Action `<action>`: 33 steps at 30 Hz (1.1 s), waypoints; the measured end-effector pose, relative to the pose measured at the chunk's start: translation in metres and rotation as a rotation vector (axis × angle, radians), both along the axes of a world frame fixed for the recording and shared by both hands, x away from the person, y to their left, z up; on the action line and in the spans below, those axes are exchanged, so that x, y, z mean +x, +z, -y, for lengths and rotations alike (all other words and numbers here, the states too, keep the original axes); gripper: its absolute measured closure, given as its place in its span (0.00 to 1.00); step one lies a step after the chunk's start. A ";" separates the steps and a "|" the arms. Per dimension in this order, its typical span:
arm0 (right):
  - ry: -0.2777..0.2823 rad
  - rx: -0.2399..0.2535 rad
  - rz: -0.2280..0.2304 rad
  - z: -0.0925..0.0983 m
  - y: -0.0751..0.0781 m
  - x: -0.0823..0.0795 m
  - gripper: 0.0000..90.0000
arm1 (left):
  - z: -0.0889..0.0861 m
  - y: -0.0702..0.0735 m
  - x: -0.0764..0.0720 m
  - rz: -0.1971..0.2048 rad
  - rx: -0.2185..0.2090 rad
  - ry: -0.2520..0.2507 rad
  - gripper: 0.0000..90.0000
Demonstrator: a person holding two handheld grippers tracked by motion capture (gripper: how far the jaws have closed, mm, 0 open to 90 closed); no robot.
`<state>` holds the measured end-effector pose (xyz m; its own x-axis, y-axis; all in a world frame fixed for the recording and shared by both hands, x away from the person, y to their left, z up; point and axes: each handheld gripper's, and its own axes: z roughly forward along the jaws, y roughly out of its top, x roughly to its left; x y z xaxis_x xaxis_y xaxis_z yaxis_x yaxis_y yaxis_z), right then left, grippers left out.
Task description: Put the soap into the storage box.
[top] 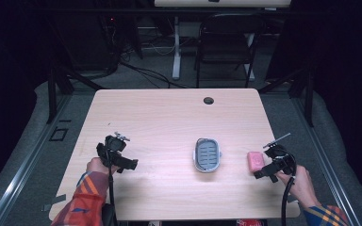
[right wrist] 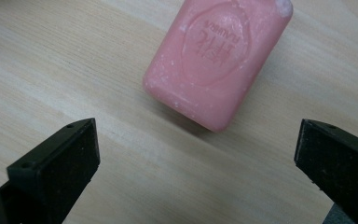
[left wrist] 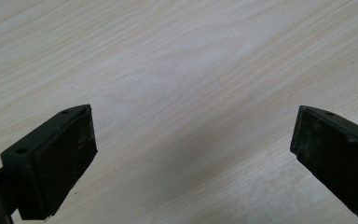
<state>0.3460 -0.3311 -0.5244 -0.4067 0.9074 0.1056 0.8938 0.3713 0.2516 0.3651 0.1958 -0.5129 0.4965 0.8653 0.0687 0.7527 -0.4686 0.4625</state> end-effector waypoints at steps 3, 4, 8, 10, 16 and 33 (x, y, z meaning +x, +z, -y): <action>-0.004 0.005 -0.001 -0.001 0.001 0.002 0.00 | 0.000 0.000 0.000 -0.001 0.000 -0.001 0.00; 0.003 0.003 0.001 -0.001 0.001 0.003 0.00 | 0.000 0.000 0.000 -0.001 -0.001 -0.001 0.00; -0.012 0.019 -0.003 -0.001 0.001 0.007 0.00 | 0.000 0.000 0.000 -0.002 -0.002 -0.001 0.00; -0.037 0.019 0.014 -0.003 0.000 0.008 0.00 | 0.000 0.000 0.000 -0.002 -0.002 -0.001 0.00; -0.029 0.011 0.004 -0.004 0.002 0.017 0.00 | 0.000 0.000 0.001 -0.001 -0.003 -0.001 0.00; -0.074 0.001 -0.008 -0.003 -0.001 0.032 0.00 | 0.000 0.000 0.001 -0.002 -0.003 -0.001 0.00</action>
<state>0.3778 -0.3278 -0.5255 -0.3381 0.9347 0.1093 0.9207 0.3044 0.2442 0.3658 0.1961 -0.5130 0.4972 0.8652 0.0650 0.7531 -0.4676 0.4628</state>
